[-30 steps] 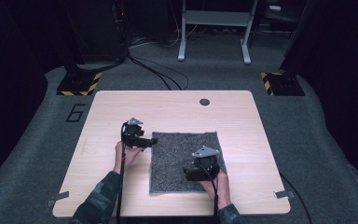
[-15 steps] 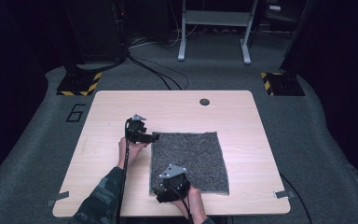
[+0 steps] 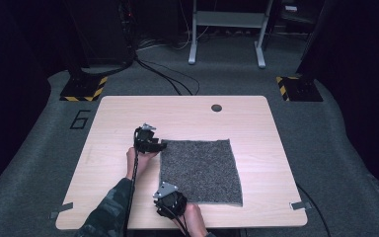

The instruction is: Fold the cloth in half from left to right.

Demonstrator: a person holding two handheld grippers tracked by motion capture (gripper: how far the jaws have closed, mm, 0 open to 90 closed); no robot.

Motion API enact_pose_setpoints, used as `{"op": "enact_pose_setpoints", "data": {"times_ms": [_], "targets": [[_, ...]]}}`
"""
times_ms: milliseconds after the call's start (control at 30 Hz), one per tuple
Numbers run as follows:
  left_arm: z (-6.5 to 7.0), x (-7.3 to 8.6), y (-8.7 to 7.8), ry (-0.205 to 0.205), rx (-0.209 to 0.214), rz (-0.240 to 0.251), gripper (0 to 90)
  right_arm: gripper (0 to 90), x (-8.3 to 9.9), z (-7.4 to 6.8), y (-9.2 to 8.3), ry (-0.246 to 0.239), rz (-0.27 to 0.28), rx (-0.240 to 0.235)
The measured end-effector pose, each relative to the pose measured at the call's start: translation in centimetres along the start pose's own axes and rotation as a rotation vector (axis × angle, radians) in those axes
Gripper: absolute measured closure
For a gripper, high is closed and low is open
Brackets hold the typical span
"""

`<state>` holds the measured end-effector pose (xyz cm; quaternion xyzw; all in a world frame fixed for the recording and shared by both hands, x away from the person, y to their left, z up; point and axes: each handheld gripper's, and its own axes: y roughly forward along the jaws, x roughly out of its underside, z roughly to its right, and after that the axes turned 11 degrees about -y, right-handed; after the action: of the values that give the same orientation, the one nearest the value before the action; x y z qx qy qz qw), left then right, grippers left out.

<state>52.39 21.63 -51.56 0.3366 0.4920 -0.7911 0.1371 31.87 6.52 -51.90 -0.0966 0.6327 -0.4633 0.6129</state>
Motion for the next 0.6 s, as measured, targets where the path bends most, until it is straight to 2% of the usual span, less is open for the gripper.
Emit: {"op": "enact_pose_setpoints", "data": {"times_ms": [100,167,200,367,400,500,533,567,600], "targets": [[0.0,0.0,0.2,-0.006,-0.002,0.008,51.8,71.7,0.0,-0.2,0.0,-0.008,0.001,0.009],[0.0,0.0,0.3,0.003,-0.009,0.016,51.7,73.6,0.1,-0.3,-0.1,-0.014,0.007,0.008],[0.1,-0.1,0.3,0.015,-0.013,0.004,51.7,74.1,0.1,-0.4,0.0,-0.012,0.006,0.008],[0.3,-0.1,0.6,0.024,-0.021,0.018,51.5,77.3,0.2,-0.5,-0.1,-0.008,0.011,0.004],[0.6,-0.1,0.7,0.043,-0.036,0.014,52.6,77.9,0.2,-0.5,-0.1,0.009,0.008,-0.005],[0.9,-0.1,0.7,0.065,-0.045,0.009,59.7,78.8,0.2,-0.4,-0.1,0.011,0.012,-0.007],[1.1,-0.1,0.7,0.084,-0.054,0.008,62.3,80.1,0.3,-0.4,0.0,0.014,0.024,-0.008],[1.1,-0.1,0.7,0.084,-0.054,0.008,63.7,81.1,0.3,-0.4,-0.1,0.019,0.023,-0.013],[1.0,0.0,0.8,0.070,-0.043,0.020,66.4,82.7,0.4,-0.3,-0.1,0.000,0.027,-0.017]]}}
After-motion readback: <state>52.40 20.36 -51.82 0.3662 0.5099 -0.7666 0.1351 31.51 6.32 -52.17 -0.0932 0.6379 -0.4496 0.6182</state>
